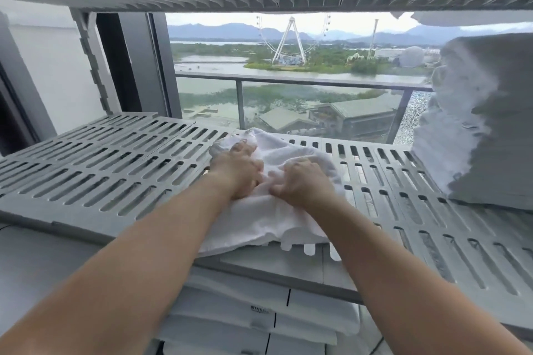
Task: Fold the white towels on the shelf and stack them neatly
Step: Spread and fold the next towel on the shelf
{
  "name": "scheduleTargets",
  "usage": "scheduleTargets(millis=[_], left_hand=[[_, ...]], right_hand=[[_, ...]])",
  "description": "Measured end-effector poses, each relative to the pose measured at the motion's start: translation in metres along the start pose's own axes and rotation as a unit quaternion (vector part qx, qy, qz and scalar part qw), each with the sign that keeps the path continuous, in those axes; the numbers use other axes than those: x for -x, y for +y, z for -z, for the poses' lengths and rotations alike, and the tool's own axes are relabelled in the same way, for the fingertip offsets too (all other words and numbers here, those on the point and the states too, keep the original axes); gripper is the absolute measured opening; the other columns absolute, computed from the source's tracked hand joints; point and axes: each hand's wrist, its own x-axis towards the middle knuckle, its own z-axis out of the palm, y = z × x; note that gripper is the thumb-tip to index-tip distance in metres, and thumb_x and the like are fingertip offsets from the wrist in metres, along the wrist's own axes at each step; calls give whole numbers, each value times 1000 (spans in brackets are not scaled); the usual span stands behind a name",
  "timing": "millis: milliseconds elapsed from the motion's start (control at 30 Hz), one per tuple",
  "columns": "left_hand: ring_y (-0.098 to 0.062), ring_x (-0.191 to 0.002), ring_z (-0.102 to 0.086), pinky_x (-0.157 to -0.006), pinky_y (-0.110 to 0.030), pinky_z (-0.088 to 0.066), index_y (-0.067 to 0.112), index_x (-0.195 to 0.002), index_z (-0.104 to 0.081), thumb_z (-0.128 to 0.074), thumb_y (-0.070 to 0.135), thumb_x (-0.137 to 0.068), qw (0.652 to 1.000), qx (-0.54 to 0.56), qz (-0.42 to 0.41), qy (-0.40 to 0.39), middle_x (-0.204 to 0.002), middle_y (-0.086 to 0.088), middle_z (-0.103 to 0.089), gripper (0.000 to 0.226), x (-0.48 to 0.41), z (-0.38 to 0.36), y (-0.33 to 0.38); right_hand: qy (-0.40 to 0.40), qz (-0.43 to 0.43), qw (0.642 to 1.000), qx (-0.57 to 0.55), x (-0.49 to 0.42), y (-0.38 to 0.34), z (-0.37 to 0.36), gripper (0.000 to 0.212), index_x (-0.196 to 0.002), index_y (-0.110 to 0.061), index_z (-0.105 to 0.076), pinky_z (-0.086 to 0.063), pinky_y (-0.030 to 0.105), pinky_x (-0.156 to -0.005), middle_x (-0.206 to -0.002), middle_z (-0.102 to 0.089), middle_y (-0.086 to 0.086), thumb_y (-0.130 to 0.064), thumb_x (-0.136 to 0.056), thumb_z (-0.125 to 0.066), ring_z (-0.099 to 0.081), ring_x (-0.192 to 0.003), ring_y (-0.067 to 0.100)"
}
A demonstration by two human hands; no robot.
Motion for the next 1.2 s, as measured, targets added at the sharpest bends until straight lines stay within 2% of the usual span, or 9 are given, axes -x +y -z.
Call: scheduleTargets(millis=[133,267,333,400,600,767,933,1067,1200], left_hand=[[-28,-147,-27,-114,-46,-33,21,-110,-71,-42,49,-90,997,-51,-16,56,-153,-6,-42,44,7,12,-4],[-31,-133,-45,-108,-41,-40,15,-90,-71,-39,50,-88,995,-84,6,48,-135,-19,-57,48,17,22,-5],[-30,-108,-56,-79,-36,-47,14,-81,-62,-39,52,-89,996,-62,68,-11,-113,-14,-63,45,24,26,-8],[-24,-81,-58,-69,-32,-44,13,-81,-62,-47,53,-89,990,-25,113,-77,-90,-3,-62,43,30,30,-12],[-23,-81,-72,-95,-40,-48,10,-96,-71,-38,90,-78,940,153,145,-267,-77,-1,-74,88,26,55,-26],[-21,-75,-62,-84,-39,-53,17,-66,-54,-61,69,-83,986,-70,46,-147,-83,1,-69,55,23,34,-35],[-21,-83,-62,-74,-35,-49,14,-84,-63,-63,27,-93,998,-22,24,-62,-104,-1,-70,15,18,28,-55],[-12,-76,-70,-82,-33,-53,22,-95,-75,-74,64,-75,991,70,-30,-114,-76,7,-75,46,17,21,-64],[-19,-77,-71,-67,-33,-57,16,-81,-69,-70,25,-88,998,38,-55,0,-70,5,-64,11,12,12,-63]], right_hand=[[50,-45,998,-19,-5,21,4,31,-108,-13,-71,-49,32,-84,-112,-70,12,-13,-90,-45,-64,-106,30],[68,-116,979,-153,-17,42,9,25,-83,-14,-70,-43,26,-67,-95,-73,10,-23,-81,-47,-66,-85,29],[117,-145,956,-228,-23,48,8,21,-78,-15,-67,-38,25,-66,-93,-73,9,-20,-81,-47,-64,-83,29],[177,-179,928,-274,-27,52,6,21,-81,-16,-64,-34,28,-69,-94,-72,14,-11,-88,-45,-63,-90,33],[170,-195,929,-264,-29,40,1,21,-78,-18,-61,-37,29,-72,-98,-71,12,-12,-88,-44,-62,-97,34],[196,-221,935,-196,-23,25,0,25,-108,-7,-59,-47,38,-80,-106,-69,19,-23,-95,-46,-63,-102,38],[286,-217,932,-42,-13,8,14,14,-87,-19,-66,-45,34,-68,-91,-67,9,-31,-87,-60,-64,-90,33],[184,-279,942,-15,-14,-17,29,25,-94,-16,-73,-47,33,-70,-93,-72,10,-33,-88,-57,-67,-94,33],[86,-306,945,-78,-17,-35,39,21,-71,-8,-70,-58,30,-69,-58,-72,1,-10,-85,-55,-73,-61,18]])
